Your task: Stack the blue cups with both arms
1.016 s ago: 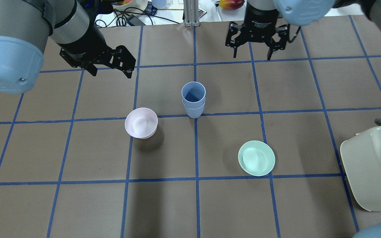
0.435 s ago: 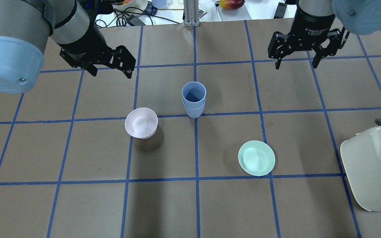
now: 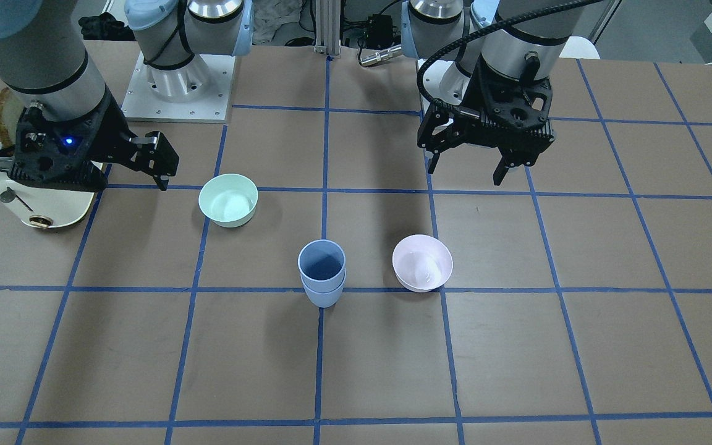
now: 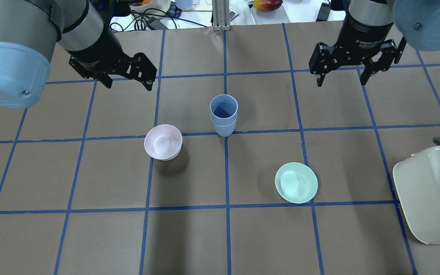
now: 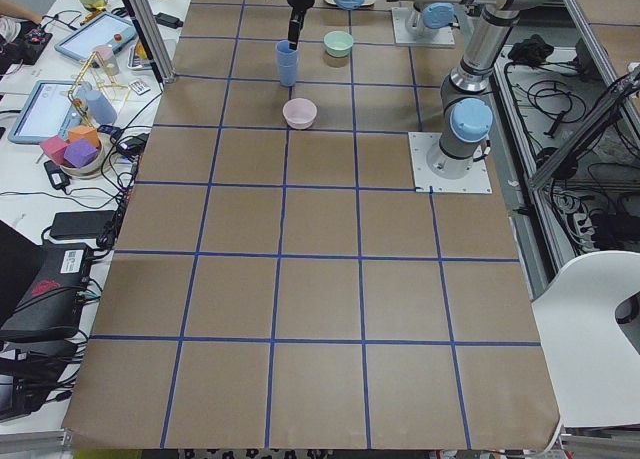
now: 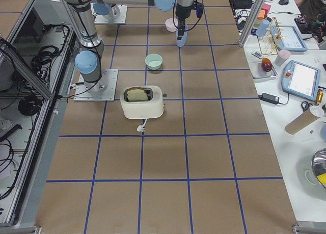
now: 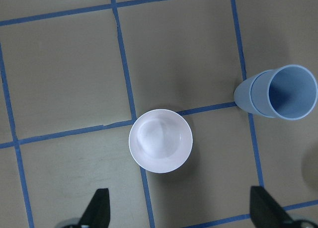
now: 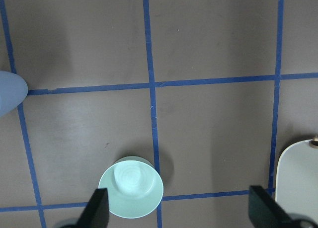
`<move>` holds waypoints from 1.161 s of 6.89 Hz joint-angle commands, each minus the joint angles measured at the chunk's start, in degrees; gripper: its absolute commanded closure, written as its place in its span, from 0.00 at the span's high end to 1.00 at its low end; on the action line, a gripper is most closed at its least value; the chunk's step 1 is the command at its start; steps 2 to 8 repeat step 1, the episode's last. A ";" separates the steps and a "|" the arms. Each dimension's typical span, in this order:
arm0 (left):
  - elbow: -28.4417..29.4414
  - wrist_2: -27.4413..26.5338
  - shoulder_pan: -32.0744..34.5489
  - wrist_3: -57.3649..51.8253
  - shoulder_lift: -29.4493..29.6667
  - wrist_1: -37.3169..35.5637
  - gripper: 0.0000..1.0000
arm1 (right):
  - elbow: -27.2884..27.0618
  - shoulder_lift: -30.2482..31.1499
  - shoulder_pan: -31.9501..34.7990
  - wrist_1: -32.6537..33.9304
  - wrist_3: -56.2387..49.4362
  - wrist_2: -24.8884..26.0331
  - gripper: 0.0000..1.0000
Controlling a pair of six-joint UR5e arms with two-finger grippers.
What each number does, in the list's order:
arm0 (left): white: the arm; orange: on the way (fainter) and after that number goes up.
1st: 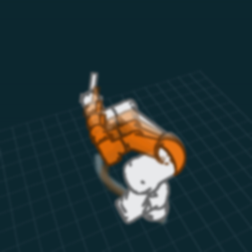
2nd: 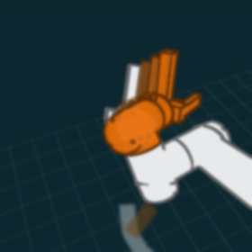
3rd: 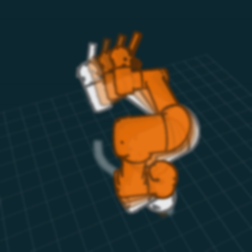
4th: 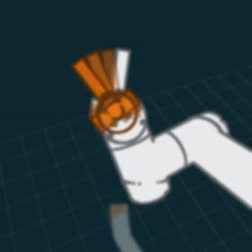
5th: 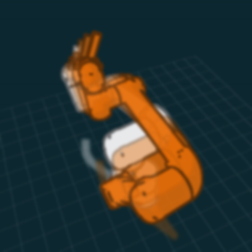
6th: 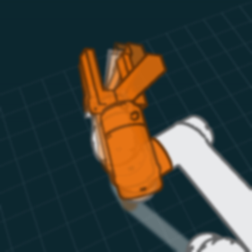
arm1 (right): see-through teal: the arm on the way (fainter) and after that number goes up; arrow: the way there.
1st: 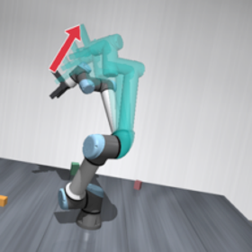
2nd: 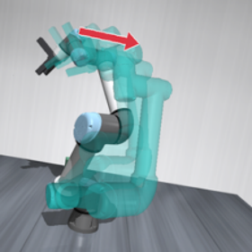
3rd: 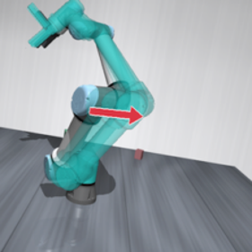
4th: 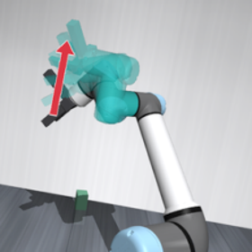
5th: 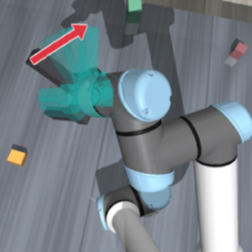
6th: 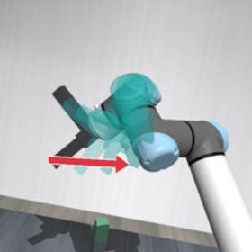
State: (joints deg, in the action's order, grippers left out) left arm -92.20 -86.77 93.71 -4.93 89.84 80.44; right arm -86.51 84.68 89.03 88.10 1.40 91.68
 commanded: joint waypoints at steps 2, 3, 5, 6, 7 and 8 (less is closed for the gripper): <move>0.17 -0.15 0.07 0.26 0.16 0.59 1.00 | -0.06 -0.22 0.00 0.32 -0.52 -0.54 1.00; 0.17 -0.15 0.07 0.26 0.16 0.59 1.00 | -0.06 -0.22 0.00 0.32 -0.52 -0.54 1.00; 0.17 -0.15 0.07 0.26 0.16 0.59 1.00 | -0.06 -0.22 0.00 0.32 -0.52 -0.54 1.00; 0.17 -0.15 0.07 0.26 0.16 0.59 1.00 | -0.06 -0.22 0.00 0.32 -0.52 -0.54 1.00; 0.17 -0.15 0.07 0.26 0.16 0.59 1.00 | -0.06 -0.22 0.00 0.32 -0.52 -0.54 1.00; 0.17 -0.15 0.07 0.26 0.16 0.59 1.00 | -0.06 -0.22 0.00 0.32 -0.52 -0.54 1.00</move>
